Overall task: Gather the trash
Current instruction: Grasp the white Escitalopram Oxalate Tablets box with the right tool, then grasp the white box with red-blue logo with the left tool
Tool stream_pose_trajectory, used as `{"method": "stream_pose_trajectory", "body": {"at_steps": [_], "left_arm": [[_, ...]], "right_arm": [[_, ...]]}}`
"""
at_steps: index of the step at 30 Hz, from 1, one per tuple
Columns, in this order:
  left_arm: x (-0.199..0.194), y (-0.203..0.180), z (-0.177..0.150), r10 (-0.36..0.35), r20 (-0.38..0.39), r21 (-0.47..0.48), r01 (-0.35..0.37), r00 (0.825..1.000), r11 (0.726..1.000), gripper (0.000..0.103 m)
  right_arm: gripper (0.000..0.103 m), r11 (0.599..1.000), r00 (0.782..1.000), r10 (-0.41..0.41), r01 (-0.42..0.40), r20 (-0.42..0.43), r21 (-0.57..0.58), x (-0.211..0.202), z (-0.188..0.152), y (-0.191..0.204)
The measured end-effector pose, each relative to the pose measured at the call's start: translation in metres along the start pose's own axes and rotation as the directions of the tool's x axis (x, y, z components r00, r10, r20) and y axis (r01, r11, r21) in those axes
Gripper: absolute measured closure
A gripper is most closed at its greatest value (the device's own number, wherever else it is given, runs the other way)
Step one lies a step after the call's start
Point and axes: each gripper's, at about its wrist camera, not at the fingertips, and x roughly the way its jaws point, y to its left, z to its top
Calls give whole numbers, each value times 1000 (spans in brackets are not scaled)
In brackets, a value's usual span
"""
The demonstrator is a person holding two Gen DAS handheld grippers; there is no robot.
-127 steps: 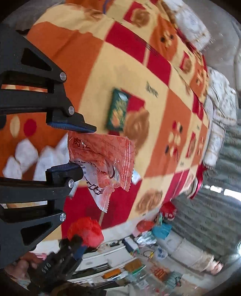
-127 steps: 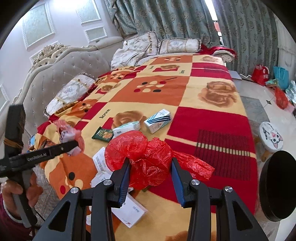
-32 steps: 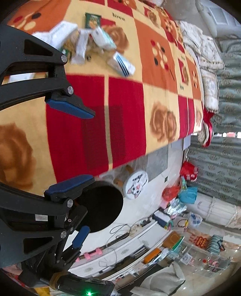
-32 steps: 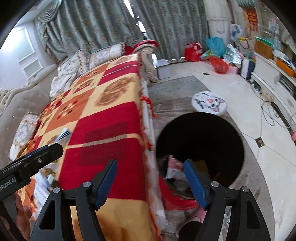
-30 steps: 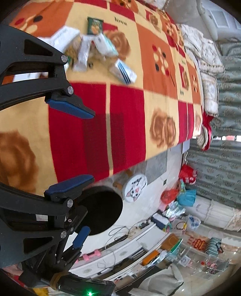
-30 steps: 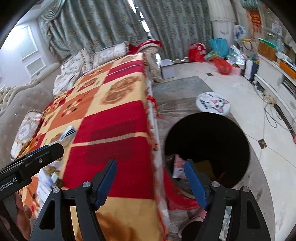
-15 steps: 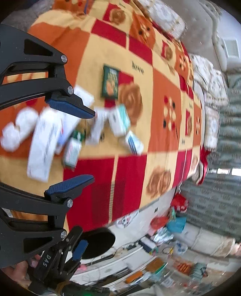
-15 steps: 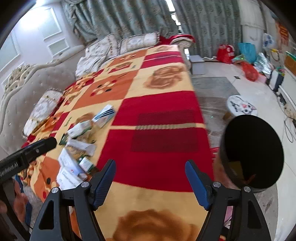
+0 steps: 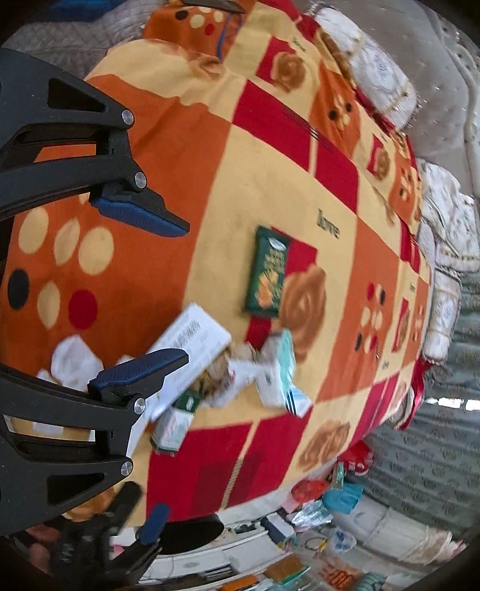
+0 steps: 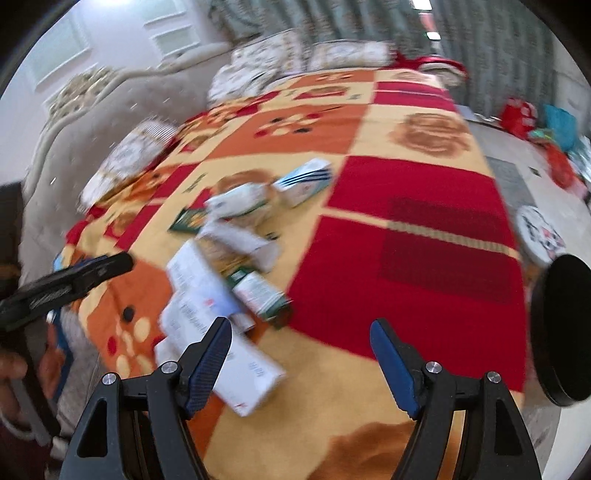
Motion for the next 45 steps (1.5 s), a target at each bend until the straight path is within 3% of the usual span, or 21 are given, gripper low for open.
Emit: {"method": "stream_pose_trajectory", "body": {"at_steps": [6,10,11,12,15,18,21,26,30,34,38,39,41,42,45], "left_arm": [[5,9,2,4,-4,-30,-4,1000,1000,41],[9,6,1,-3,-18,-31,3,1000,1000,41],[10,6,1,-6,-21,-29,6,1000,1000,41],[11,5,1,-10,-25,-27,9,1000,1000,41],[15,1,-2,-26,-38,-27,25,999,999,41],[20,-7,-5,-74,-50,-38,72,996,997,41],[29,-21,-11,-109,-64,-44,106,992,993,41],[49,-39,-13,-157,-88,-84,150,984,985,41],[59,-47,-5,-134,-58,-127,126,989,984,41],[77,-47,0,-94,-88,-149,80,992,986,41],[76,-41,-3,-114,-85,-142,101,990,985,42],[75,-40,-4,-113,-89,-137,101,990,985,43],[70,-36,-4,-111,-97,-123,99,989,988,61],[69,-35,-4,-111,-101,-120,99,989,988,76],[59,-29,-4,-157,-100,-124,145,982,982,81]], "right_arm": [[28,988,997,36,-45,-64,-150,24,-8,31],[28,958,997,-13,-10,-78,-288,42,-13,54],[30,950,997,-32,7,-73,-313,46,-15,57],[46,947,997,-40,16,-67,-320,47,-16,58],[53,960,999,-19,4,-50,-280,41,-16,51],[53,974,1000,-3,4,6,-228,19,-16,38],[53,987,997,-52,60,58,-146,-4,-15,10],[53,988,987,-152,152,46,-11,-4,-13,-34],[53,983,984,-177,176,26,62,0,-17,-56],[53,977,980,-200,199,6,71,7,-20,-61],[53,974,976,-220,220,-10,62,17,-24,-62],[53,974,975,-220,220,-14,57,21,-24,-62],[53,973,974,-225,226,-19,52,25,-27,-63],[53,972,974,-228,228,-11,52,25,-27,-63],[56,974,975,-222,221,8,56,23,-27,-62]]}}
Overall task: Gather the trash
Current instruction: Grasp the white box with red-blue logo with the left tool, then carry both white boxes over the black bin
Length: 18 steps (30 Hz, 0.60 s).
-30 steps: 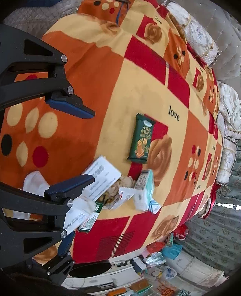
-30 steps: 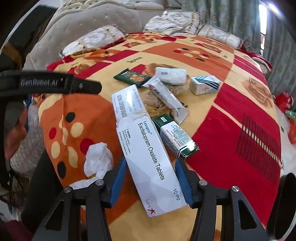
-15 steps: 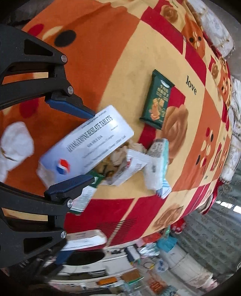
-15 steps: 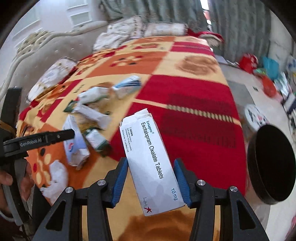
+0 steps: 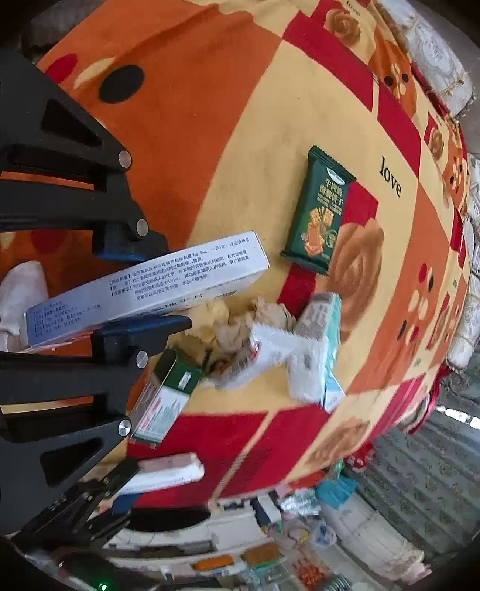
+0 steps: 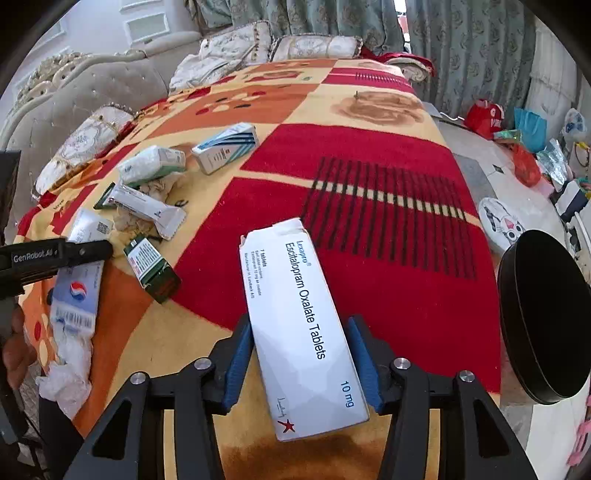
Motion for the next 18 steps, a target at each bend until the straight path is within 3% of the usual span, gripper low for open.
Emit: {"method": "stream_pose_trajectory", "body": {"at_steps": [11,18], "left_arm": [[-50,-35,8,-66,76,100,59,995,993,87],[-55,-71,14,-104,87,168,88,991,982,88]], "right_arm": [[57,998,993,59,-62,102,30,-38,19,3],[57,998,991,48,-53,128,35,-51,22,-2]]}}
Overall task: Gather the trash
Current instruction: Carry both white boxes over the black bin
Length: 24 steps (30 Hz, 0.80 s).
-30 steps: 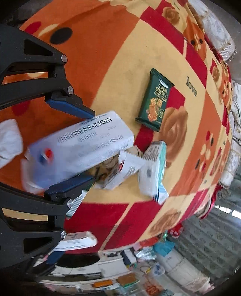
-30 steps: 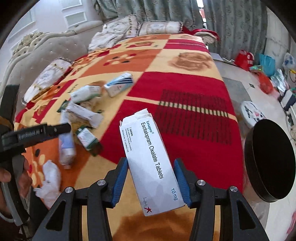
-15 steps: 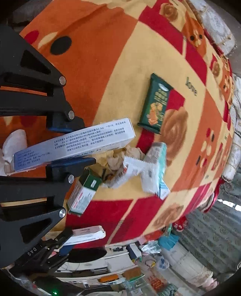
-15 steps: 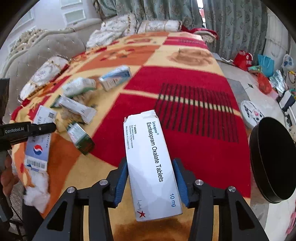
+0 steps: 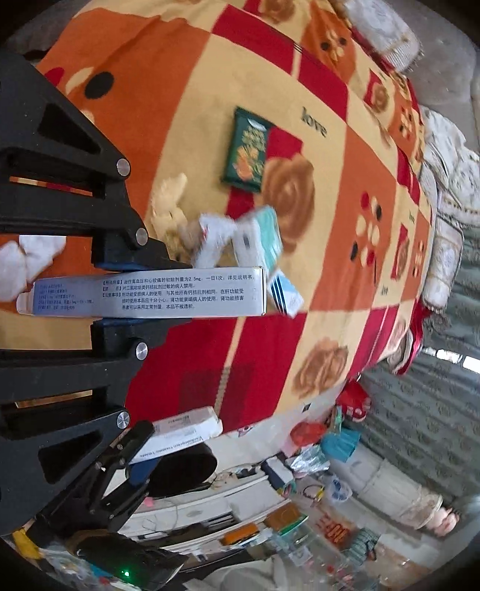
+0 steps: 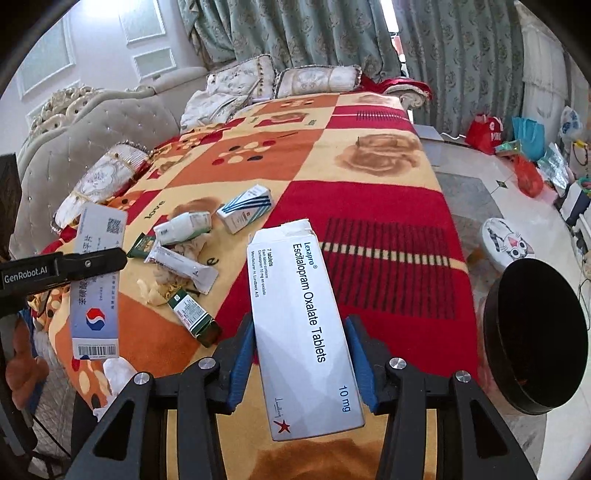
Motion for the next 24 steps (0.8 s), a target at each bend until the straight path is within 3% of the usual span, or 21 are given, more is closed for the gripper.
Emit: {"method": "stream_pose_trajectory", "body": {"at_steps": [11,24], "left_arm": [[9,-64,9,-52,9,106,51,999,993,88],[39,-133,7,-101,-41,193,107,994,975,88]], "right_arm": [[57,998,999,-36,34,35,61,-22,2,-31],[57,985,993,-103,94,57,147,-42,-2,-84]]}}
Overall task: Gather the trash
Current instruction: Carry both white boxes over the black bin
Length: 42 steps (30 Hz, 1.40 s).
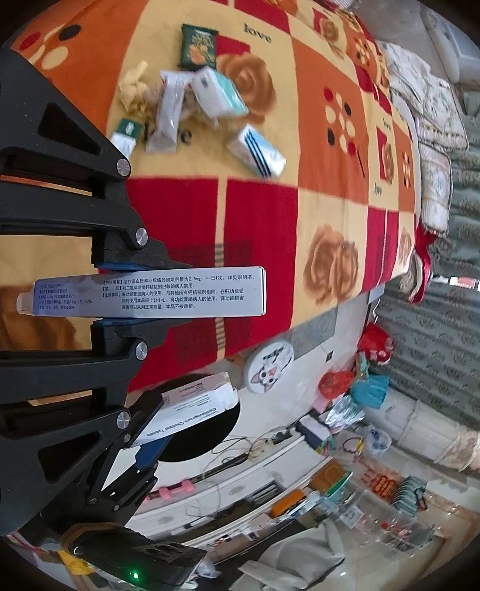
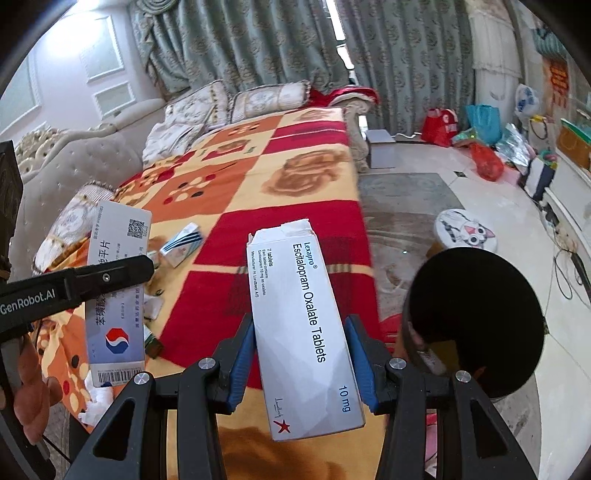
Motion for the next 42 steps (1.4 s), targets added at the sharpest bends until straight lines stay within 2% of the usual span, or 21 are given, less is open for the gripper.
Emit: {"method": "stream_pose_trajectory", "body": {"at_steps": [11,24,34,42], "left_arm": [[44,-57,9,-56,-65,52,60,996,997,88],[94,-112,25,-117,-135,59,126,984,990,88],[123,-139,30,-127,-164,63,139,978,988,88],[132,-150,33,-172,-163,44,181,972,982,87]], "right_arm": [[57,995,997,-73,74,-5,74,-5,1,-60],[57,968,987,-159,162,-31,190,-8,-1,-137],[57,957,984,-168,177,-56,230,3,-3,-165],[57,953,984,-169,176,-52,248,3,-5,-174]]}}
